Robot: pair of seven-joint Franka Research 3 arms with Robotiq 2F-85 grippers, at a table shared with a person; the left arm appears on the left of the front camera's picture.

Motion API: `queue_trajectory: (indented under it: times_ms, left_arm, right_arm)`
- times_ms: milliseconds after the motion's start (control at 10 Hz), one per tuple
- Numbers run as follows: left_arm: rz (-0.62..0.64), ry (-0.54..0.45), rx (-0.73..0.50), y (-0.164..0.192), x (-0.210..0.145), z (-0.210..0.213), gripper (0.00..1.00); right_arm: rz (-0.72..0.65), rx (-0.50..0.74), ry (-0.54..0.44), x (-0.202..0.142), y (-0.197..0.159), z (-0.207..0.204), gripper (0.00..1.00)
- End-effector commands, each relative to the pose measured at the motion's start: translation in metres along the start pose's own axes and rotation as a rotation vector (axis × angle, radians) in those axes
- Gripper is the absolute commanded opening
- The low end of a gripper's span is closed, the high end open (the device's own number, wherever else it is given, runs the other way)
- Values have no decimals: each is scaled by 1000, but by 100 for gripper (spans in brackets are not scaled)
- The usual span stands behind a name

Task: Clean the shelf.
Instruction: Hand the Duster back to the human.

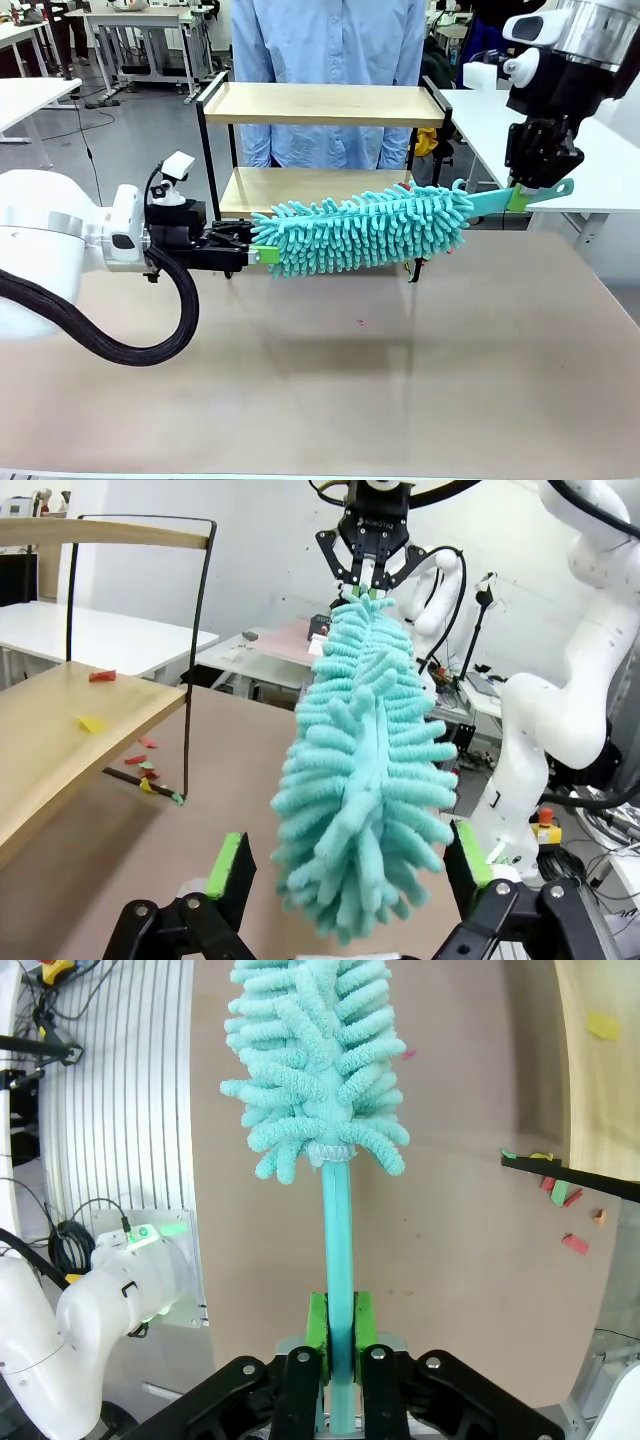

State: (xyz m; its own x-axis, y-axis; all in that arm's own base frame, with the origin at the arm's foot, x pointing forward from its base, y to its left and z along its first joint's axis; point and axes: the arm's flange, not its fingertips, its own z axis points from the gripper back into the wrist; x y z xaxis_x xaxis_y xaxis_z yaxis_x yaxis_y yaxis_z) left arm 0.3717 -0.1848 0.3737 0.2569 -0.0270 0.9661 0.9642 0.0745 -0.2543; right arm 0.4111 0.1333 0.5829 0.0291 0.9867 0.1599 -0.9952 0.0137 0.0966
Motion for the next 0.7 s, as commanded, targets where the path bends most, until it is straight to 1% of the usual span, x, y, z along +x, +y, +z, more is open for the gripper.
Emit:
queue_trajectory:
  times_ms: [0, 500, 600]
  left_arm:
    - [-11, -37, -13, 5, 7, -19, 100]
    - [-8, -53, -47, 7, 10, -39, 100]
    - [-16, -50, -68, 6, 11, -41, 55]
  right_arm:
    - [12, 3, -16, -3, 2, 1, 13]
    - [12, 3, -16, -3, 2, 1, 13]
    - [12, 3, -16, -3, 2, 1, 13]
